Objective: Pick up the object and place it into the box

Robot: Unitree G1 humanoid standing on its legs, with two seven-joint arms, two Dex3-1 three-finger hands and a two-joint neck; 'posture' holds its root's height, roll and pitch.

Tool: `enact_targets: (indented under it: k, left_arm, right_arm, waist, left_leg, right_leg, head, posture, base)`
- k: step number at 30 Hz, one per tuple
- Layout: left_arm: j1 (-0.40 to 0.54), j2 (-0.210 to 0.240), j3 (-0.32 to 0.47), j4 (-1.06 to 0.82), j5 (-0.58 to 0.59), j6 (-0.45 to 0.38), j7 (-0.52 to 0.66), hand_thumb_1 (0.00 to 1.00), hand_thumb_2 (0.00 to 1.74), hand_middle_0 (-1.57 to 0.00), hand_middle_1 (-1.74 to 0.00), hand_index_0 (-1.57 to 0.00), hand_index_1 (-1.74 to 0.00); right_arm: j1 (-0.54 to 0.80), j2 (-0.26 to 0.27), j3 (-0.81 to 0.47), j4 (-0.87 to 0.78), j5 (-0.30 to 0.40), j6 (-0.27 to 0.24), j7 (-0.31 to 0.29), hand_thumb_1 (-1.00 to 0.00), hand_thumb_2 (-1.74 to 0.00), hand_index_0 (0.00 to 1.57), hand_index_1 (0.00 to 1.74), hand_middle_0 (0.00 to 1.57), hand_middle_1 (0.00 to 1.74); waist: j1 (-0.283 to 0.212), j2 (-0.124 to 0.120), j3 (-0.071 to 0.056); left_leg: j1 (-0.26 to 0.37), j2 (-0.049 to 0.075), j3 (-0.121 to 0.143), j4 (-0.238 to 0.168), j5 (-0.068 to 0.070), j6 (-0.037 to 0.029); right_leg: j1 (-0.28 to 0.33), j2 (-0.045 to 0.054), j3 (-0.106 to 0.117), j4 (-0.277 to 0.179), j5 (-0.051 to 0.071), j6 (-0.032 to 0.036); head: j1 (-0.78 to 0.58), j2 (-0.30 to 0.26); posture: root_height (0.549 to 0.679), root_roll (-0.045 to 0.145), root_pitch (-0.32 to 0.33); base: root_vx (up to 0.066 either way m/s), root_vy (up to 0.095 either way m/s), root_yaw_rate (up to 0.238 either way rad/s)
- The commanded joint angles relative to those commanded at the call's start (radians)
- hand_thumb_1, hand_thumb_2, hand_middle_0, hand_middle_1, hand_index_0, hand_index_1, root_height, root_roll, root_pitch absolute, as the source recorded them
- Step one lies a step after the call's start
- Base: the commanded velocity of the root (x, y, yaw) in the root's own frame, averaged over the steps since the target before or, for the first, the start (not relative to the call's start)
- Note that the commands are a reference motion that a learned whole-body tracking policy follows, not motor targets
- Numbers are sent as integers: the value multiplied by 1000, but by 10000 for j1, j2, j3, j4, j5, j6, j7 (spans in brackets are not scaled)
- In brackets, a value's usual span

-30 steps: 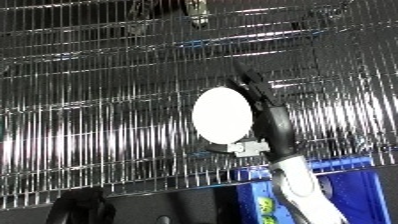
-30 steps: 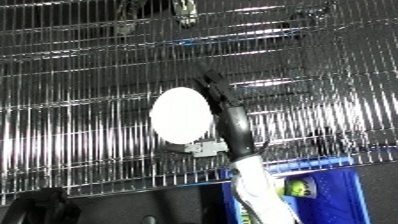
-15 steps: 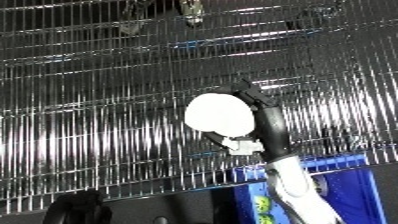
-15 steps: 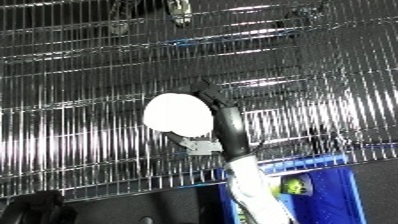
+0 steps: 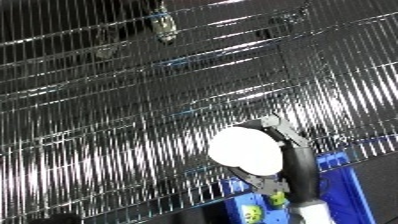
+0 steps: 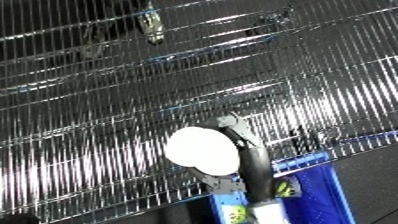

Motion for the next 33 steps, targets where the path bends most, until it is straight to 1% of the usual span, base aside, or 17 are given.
enact_targets:
  k: [2, 4, 6, 7, 8, 10, 13, 15, 17, 21, 27, 33]
  left_arm:
    - [85, 77, 121, -76, -10, 45, -109, 1000, 1740, -1570, -1740, -1570, -1740]
    - [134, 148, 235, -127, -35, 103, -217, 1000, 1740, -1570, -1740, -1570, -1740]
    - [141, 201, 317, -144, -89, 183, -284, 1000, 1740, -1570, -1740, -1570, -1740]
    - [142, 211, 341, -140, -123, 219, -296, 1000, 1740, -1570, -1740, -1570, -1740]
    - [155, 198, 362, -111, -163, 241, -299, 1000, 1740, -1570, -1740, -1570, -1740]
    - [212, 98, 393, -17, -235, 234, -299, 1000, 1740, -1570, -1740, -1570, -1740]
    - [374, -166, 385, 74, -275, 72, -248, 1000, 1740, -1570, -1740, -1570, -1740]
    - [510, -326, 357, 49, -271, -105, -229, 1000, 1740, -1570, -1740, -1570, -1740]
    - [614, -428, 352, 25, -301, -269, -250, 1000, 1740, -1570, -1740, -1570, -1740]
    - [721, -548, 410, 90, -420, -480, -292, 1000, 1740, -1570, -1740, -1570, -1740]
    - [947, -761, 522, 201, -425, -723, -322, 1000, 1740, -1570, -1740, -1570, -1740]
    - [1009, -838, 577, 234, -458, -865, -335, 1000, 1740, -1570, -1740, -1570, -1740]
  right_arm:
    - [310, -60, -177, -153, 2, -125, -88, -800, -1392, 1256, 1392, 1256, 1392]
    - [546, -126, -330, -290, 4, -204, -236, -800, -1392, 1256, 1392, 1256, 1392]
    - [666, -225, -432, -411, 26, -184, -425, -800, -1392, 1256, 1392, 1256, 1392]
    - [695, -280, -473, -455, 35, -150, -508, -800, -1392, 1256, 1392, 1256, 1392]
    - [717, -358, -536, -483, 39, -97, -570, -800, -1392, 1256, 1392, 1256, 1392]
    - [800, -554, -731, -521, -28, 17, -615, -800, -1392, 1256, 1392, 1256, 1392]
    - [1112, -941, -1177, -653, -190, 162, -542, -800, -1392, 1256, 1392, 1256, 1392]
    - [1456, -1200, -1545, -806, -202, 192, -485, -800, -1392, 1256, 1392, 1256, 1392]
    - [1811, -1403, -1888, -928, -88, 171, -460, -800, -1392, 1256, 1392, 1256, 1392]
    - [2500, -1627, -2430, -924, 197, 12, -442, -800, -1392, 1256, 1392, 1256, 1392]
    - [3440, -1597, -2967, -670, 496, -371, -270, -800, -1392, 1256, 1392, 1256, 1392]
    - [3924, -1493, -3218, -370, 1151, -762, -74, -800, -1392, 1256, 1392, 1256, 1392]
  waist:
    - [-117, -21, 0]
    - [-246, -44, 0]
    - [-395, -56, 0]
    - [-471, -55, 0]
    - [-570, -41, 0]
    - [-796, 24, 0]
    - [-1166, 202, 0]
    - [-1396, 346, 0]
    - [-1589, 469, 0]
    - [-1937, 631, 0]
    - [-2295, 752, 0]
    - [-2432, 832, 0]
  left_leg:
    - [184, 38, 51, -32, -56, 16]
    - [380, 91, 115, -66, -125, 37]
    - [576, 157, 202, -122, -186, 56]
    - [659, 187, 251, -145, -210, 60]
    - [751, 218, 311, -165, -236, 57]
    - [950, 268, 450, -206, -282, 40]
    - [1246, 311, 673, -330, -308, 0]
    - [1402, 318, 820, -462, -298, -20]
    - [1526, 316, 957, -566, -302, -30]
    - [1765, 324, 1199, -651, -385, -34]
    - [2063, 342, 1456, -742, -496, -2]
    - [2092, 273, 1542, -808, -530, 39]
  right_leg:
    - [185, 25, 80, -138, 37, 17]
    - [381, 45, 170, -306, 87, 37]
    - [566, 67, 255, -466, 129, 47]
    - [644, 78, 294, -526, 143, 47]
    - [723, 88, 340, -571, 146, 39]
    - [872, 99, 455, -634, 133, 19]
    - [1034, 118, 692, -691, 81, -9]
    - [1074, 140, 853, -728, 52, -10]
    - [1092, 153, 970, -781, 43, -10]
    - [1163, 153, 1107, -885, 36, -13]
    - [1262, 162, 1246, -999, 30, 2]
    - [1185, 214, 1339, -1065, 65, 20]
  head:
    - [555, 8]
    - [1317, 131]
    - [2365, 204]
    - [2636, 215]
    - [3253, 224]
    - [3837, 197]
    - [4332, 313]
    - [4730, 472]
    - [5058, 494]
    - [5577, 503]
    - [5704, 543]
    - [5596, 383]
  posture:
    - [621, 54, 137]
    - [624, 54, 129]
    - [626, 56, 120]
    - [627, 57, 116]
    - [628, 59, 111]
    - [629, 65, 101]
    - [631, 74, 90]
    - [631, 79, 89]
    - [632, 83, 90]
    - [634, 91, 91]
    - [636, 99, 91]
    - [636, 101, 99]
  base:
    - [-32, -18, -226]
    - [-36, -19, -246]
    - [-34, 17, -284]
    - [-23, 49, -267]
    - [-9, 107, -322]
    - [18, 161, -333]
    - [39, 195, -321]
    - [18, 173, -246]
    - [-1, 139, -186]
    - [6, 118, -166]
    - [10, 82, -115]
    - [-15, 42, -40]
